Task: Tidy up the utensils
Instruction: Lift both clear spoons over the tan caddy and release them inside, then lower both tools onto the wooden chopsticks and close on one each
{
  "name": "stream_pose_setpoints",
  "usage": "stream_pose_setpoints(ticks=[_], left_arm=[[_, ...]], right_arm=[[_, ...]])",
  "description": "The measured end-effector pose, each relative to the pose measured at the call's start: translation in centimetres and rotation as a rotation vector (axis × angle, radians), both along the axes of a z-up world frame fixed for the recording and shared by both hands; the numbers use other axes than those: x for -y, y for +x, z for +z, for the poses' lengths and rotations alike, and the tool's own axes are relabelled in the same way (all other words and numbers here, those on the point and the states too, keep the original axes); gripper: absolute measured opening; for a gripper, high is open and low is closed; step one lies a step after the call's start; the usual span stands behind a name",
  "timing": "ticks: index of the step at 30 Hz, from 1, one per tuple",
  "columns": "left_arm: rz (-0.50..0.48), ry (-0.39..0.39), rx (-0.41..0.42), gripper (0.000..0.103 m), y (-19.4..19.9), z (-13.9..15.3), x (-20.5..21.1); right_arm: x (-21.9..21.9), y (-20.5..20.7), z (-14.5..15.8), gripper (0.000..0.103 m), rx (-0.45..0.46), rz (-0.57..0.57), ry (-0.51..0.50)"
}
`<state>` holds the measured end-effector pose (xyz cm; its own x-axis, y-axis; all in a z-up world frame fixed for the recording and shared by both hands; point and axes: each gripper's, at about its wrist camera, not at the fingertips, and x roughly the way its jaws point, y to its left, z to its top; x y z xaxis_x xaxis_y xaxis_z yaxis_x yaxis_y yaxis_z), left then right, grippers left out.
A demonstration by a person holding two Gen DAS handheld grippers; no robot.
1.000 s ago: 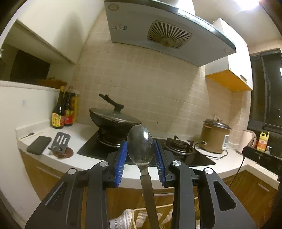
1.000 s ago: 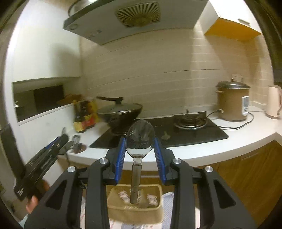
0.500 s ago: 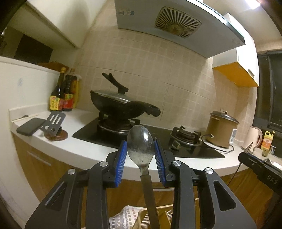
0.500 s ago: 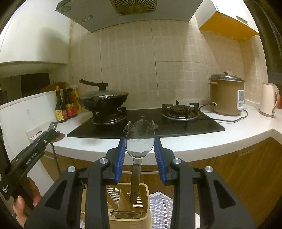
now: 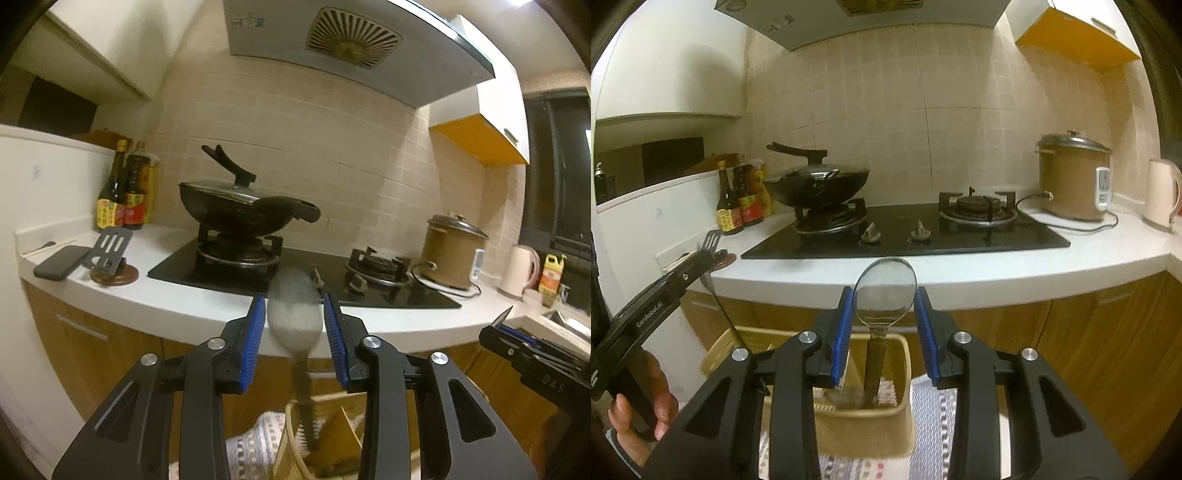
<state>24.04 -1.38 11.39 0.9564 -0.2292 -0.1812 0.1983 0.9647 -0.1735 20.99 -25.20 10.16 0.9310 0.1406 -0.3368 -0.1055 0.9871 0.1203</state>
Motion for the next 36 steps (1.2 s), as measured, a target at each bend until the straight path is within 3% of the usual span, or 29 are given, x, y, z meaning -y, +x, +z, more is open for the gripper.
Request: stream_pose_setpoints(ticks=[2,9,15,22,24,26,28,32,36], left_arm=[[-0.024,0.015,-0.004,0.042,-1.1,0.5,-0.1],[-0.087,0.040,-0.067,0.043,-5.4,2.2,-1.0],[-0.155,0.136,-0.209,0.043,-9.2,1.7,-0.5],[-0.253,0.214,-0.502,0.043,-11.1,-3.7,1.0],[-0.254,0.244,-0.548,0.043,-11.4,-5.6,1.6],[-0.283,0.236,-0.626,0.042,-11.6,-8.3,2.0],[-0.303,0.225,-0.697,0.042,-11.7,-10.4,2.3],[-0.307,0.234,-0.776,0.039,-11.6,-13.7,3.0],[-0.317,0.237,-0.817,0.037,-11.7,-15.1,3.7]], right_arm=[[0.3,-1.0,0.2,0.057,-0.010,0.017,0.015],[0.9,-5.2,1.4,0.057,-0.057,0.006,0.012],[1.2,-7.5,0.5,0.057,-0.285,0.065,0.004],[0.8,-9.1,-4.8,0.057,-0.521,0.108,-0.016],[0.6,-9.5,-6.8,0.053,-0.576,0.115,-0.015],[0.6,-9.9,-9.2,0.040,-0.638,0.130,0.009],[0.5,-10.3,-11.0,0.037,-0.677,0.132,0.013],[0.2,-11.1,-13.2,0.035,-0.720,0.132,0.006],[-0.4,-11.0,-14.0,0.033,-0.742,0.143,-0.026]])
